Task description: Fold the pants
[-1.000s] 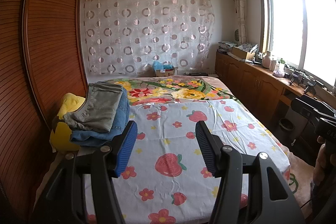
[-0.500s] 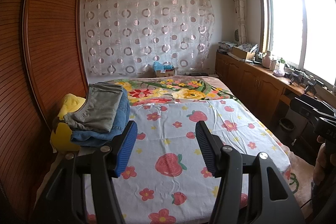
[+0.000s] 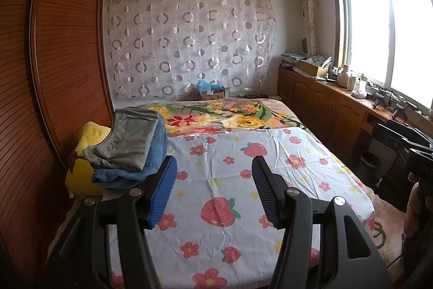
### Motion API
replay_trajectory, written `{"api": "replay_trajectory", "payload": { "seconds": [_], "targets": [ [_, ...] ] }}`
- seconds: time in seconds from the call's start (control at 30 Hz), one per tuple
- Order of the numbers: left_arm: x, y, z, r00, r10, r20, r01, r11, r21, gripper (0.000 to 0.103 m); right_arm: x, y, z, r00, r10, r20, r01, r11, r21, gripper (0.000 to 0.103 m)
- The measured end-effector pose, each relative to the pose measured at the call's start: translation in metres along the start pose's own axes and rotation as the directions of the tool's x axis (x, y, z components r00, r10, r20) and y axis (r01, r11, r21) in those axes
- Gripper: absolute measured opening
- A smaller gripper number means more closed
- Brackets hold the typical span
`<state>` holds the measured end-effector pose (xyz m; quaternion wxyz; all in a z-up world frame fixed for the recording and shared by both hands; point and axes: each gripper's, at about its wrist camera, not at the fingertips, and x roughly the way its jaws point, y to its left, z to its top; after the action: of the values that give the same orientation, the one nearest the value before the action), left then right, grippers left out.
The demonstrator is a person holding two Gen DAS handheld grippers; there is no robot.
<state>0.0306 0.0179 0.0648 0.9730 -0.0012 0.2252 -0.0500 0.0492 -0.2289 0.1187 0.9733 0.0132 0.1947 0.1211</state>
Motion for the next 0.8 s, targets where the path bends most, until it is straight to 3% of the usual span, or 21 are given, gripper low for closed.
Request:
{"api": "replay_trajectory", "payload": {
  "seconds": [0.8],
  "targets": [
    [-0.0002,-0.0012,-0.0014,1.0,-0.001,0.0,0.001,1.0,0.0,0.057,0.0,0.0011,-0.0007,1.0,0.0,0.0,0.0,1.0,-0.001,0.087]
  ]
}}
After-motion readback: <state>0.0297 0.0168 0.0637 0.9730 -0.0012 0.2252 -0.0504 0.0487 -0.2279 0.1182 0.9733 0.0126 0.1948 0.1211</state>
